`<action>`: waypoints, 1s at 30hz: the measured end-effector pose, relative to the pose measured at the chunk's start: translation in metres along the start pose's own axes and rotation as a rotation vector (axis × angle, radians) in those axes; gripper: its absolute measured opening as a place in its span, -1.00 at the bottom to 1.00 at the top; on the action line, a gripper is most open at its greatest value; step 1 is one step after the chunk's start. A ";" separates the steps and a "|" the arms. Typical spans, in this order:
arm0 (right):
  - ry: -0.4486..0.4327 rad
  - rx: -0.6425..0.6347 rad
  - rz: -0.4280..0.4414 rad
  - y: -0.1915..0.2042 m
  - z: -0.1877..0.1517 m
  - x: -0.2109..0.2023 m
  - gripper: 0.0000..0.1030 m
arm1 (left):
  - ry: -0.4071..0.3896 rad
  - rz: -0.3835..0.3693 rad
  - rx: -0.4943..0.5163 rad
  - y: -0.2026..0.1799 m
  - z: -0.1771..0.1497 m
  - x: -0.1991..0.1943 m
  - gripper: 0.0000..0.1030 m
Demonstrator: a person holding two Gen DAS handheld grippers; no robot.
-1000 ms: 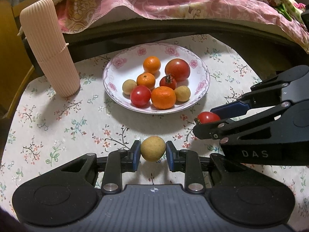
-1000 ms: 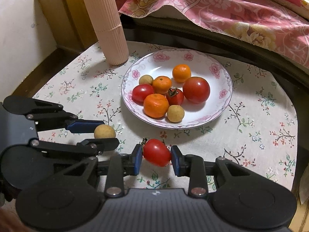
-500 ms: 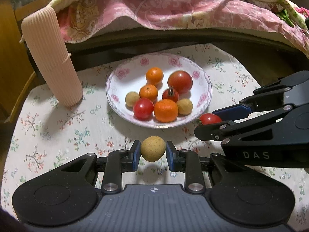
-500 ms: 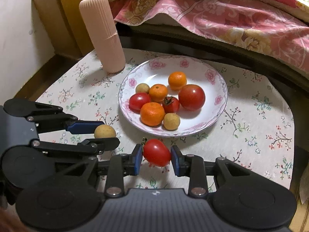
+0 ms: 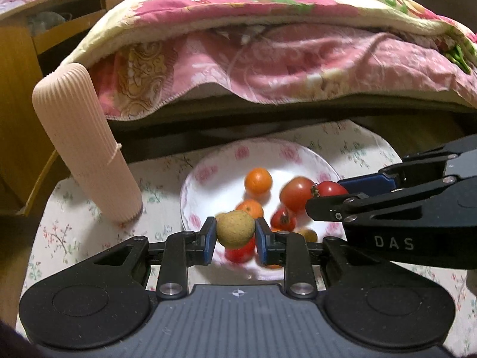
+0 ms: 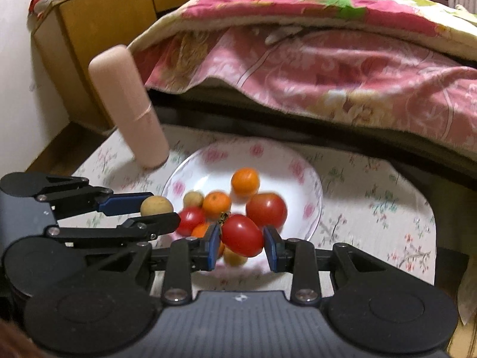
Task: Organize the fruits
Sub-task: 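Carry the held tomato and brown fruit up and over the white plate, then open both grippers to drop the tomato and brown fruit into the plate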
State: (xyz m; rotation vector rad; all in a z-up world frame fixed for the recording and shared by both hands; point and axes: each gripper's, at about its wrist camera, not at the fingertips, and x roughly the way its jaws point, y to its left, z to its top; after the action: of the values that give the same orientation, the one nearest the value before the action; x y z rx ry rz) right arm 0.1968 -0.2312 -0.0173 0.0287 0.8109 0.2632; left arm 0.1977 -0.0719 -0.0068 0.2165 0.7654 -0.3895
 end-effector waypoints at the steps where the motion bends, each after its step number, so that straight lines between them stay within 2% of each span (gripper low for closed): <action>1: -0.003 0.010 0.001 -0.002 0.002 0.003 -0.07 | -0.001 0.001 -0.006 0.002 0.002 0.002 -0.34; 7: -0.012 0.043 0.011 -0.011 0.012 0.016 -0.07 | 0.000 -0.004 -0.042 0.007 0.010 0.016 -0.34; 14: -0.016 0.058 -0.003 -0.022 0.021 0.036 -0.06 | -0.009 0.014 -0.038 0.006 0.019 0.035 -0.34; 30: -0.029 0.042 -0.028 -0.024 0.029 0.057 -0.05 | -0.013 0.024 -0.054 0.009 0.017 0.056 -0.34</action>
State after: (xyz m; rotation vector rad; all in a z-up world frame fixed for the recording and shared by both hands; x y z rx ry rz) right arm 0.2603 -0.2385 -0.0410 0.0605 0.7871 0.2191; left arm 0.2487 -0.0843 -0.0338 0.1722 0.7588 -0.3464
